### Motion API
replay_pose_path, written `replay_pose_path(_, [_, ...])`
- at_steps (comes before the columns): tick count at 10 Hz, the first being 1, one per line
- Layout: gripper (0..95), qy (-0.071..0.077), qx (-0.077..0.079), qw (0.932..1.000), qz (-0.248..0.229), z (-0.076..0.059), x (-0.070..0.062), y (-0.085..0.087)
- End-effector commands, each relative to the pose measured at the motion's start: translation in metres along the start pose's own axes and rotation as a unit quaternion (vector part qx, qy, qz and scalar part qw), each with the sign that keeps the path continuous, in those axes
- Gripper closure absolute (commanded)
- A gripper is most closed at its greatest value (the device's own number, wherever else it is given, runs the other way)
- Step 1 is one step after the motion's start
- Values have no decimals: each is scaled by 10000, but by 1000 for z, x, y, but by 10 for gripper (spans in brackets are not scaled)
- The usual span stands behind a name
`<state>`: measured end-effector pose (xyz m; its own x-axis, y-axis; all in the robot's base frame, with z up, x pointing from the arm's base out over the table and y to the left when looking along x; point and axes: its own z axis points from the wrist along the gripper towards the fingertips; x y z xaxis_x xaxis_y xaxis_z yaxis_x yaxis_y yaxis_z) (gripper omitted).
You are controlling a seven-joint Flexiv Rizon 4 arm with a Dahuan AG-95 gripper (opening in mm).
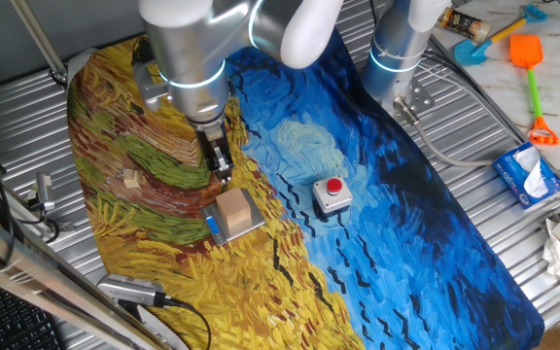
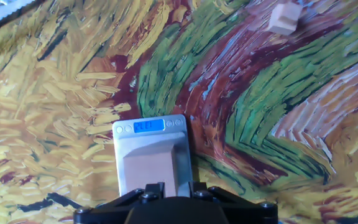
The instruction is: Remove the object from the scale
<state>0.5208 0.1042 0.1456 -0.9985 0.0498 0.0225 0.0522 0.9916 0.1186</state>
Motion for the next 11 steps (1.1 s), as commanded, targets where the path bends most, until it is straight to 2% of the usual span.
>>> replay_pose_path(1, [570,-11,-39,10000,11,4,-2,1])
replay_pose_path(3, [570,-53,46,10000,13,4,-2,1])
replay_pose_path(4, [760,-60,132,9999,22,4,-2,1])
replay_pose_path(5, [760,-74,137,9999,46,4,-2,1])
replay_pose_path(6, [760,-123,213,9997,60,4,-2,1])
replay_pose_path(8, [760,-179,211,9996,-36,4,-2,1])
replay_pose_path(11, [760,-182,214,9994,-212,4,-2,1])
